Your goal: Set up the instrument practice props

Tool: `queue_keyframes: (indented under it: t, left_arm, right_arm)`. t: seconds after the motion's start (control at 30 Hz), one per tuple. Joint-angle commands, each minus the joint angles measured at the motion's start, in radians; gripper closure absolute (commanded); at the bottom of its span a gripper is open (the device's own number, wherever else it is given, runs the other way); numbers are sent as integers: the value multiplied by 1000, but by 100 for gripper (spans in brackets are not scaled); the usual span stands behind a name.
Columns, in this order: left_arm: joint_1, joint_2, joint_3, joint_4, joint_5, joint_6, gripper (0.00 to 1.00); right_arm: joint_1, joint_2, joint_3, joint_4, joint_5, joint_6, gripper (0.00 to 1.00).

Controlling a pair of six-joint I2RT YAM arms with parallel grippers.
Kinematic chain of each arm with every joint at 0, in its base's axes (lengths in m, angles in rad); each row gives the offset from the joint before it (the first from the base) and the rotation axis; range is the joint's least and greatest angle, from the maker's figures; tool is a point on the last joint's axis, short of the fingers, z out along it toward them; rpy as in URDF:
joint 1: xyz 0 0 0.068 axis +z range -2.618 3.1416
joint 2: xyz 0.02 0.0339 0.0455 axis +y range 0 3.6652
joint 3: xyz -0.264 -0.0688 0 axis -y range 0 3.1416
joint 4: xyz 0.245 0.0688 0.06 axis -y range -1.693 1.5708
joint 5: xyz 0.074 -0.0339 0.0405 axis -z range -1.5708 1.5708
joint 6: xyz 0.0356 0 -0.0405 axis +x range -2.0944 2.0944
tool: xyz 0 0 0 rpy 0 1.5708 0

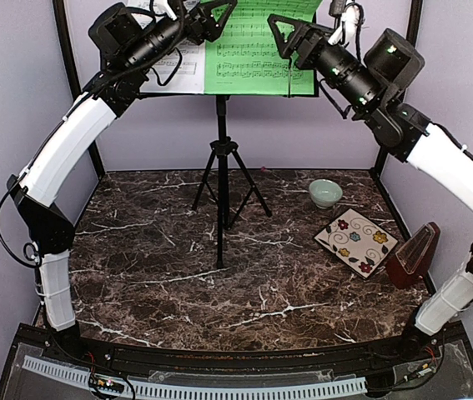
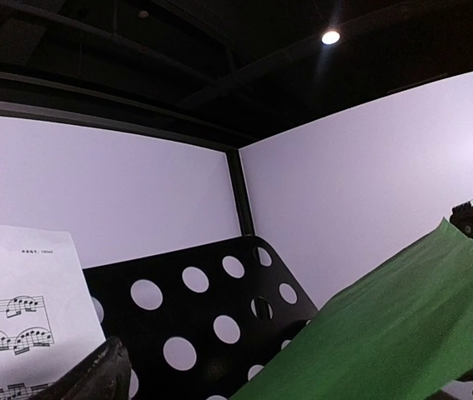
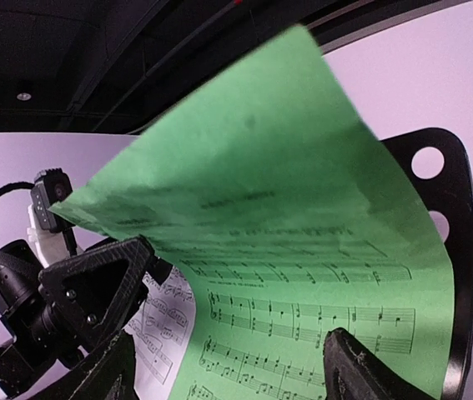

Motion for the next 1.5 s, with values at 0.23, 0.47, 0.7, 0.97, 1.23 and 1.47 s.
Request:
queue_keyframes:
  t: [0.23, 0.47, 0.7, 0.97, 1.23, 1.47]
  left_arm:
    - [1, -157, -117, 10, 19, -18, 3]
    - [2, -308, -284, 35, -2, 0, 1]
    - [1, -452, -474, 50, -40, 9, 1]
    - [1, -589, -622, 8, -137, 17, 1]
    - [1, -771, -813, -55, -297, 38, 1]
    - [1, -874, -922, -113, -360, 33, 1]
  right_arm:
    - [-31, 259, 354, 104, 69, -110, 21]
    - [-73, 337, 458, 155, 98, -103, 21]
    - [-111, 387, 500, 200, 122, -87, 22]
    - [-119, 454, 601, 195, 89, -72, 23]
    - [-119, 517, 689, 213, 61, -80, 25]
    - [-119, 499, 670, 233, 45, -99, 22]
